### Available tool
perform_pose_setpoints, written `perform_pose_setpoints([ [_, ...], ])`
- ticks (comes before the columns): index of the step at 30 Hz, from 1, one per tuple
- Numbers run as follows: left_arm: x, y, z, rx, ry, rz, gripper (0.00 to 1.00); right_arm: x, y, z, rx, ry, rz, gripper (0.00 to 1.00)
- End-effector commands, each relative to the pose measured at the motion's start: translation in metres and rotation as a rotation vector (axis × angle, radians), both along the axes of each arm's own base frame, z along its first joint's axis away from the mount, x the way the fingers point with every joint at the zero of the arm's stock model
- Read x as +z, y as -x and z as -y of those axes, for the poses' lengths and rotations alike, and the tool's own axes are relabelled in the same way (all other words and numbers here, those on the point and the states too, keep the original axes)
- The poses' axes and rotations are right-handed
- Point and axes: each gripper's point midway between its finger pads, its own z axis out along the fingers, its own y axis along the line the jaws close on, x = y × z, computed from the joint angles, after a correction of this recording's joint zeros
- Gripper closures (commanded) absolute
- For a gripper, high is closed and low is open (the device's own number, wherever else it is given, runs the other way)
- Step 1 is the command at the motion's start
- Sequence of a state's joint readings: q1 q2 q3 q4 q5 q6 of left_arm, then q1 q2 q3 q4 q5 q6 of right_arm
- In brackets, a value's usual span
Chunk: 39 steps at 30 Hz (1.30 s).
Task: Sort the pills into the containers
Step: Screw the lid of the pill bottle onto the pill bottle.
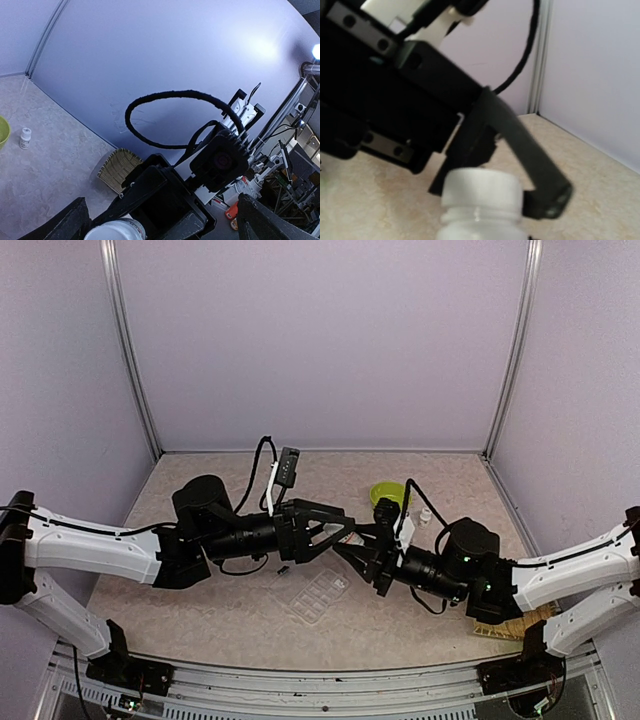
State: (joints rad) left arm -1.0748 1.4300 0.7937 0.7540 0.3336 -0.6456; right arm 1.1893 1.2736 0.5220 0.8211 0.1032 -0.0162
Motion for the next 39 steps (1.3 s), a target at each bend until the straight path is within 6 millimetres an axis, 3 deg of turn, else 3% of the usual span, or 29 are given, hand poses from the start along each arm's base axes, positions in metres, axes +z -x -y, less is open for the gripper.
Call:
perform_pose_setpoints([
  [1,0.025,0.014,0.005,-0.068,0.066,0.048,0.01,0.002,0.003,-0.012,0.030,-0.010,-0.020,1.00],
  [12,0.032,0.014,0.004,-0.063,0.083,0.066,0.01,-0.006,0.013,-0.030,0.103,-0.004,-0.038,1.00],
  [27,0.013,0.001,-0.007,0.024,0.035,0.030,0.01,0.021,-0.001,0.016,-0.073,-0.041,0.027,1.00],
  [39,0.018,0.007,-0.008,0.004,0.052,0.040,0.01,0.002,-0.007,0.001,-0.073,0.023,-0.010,1.00],
])
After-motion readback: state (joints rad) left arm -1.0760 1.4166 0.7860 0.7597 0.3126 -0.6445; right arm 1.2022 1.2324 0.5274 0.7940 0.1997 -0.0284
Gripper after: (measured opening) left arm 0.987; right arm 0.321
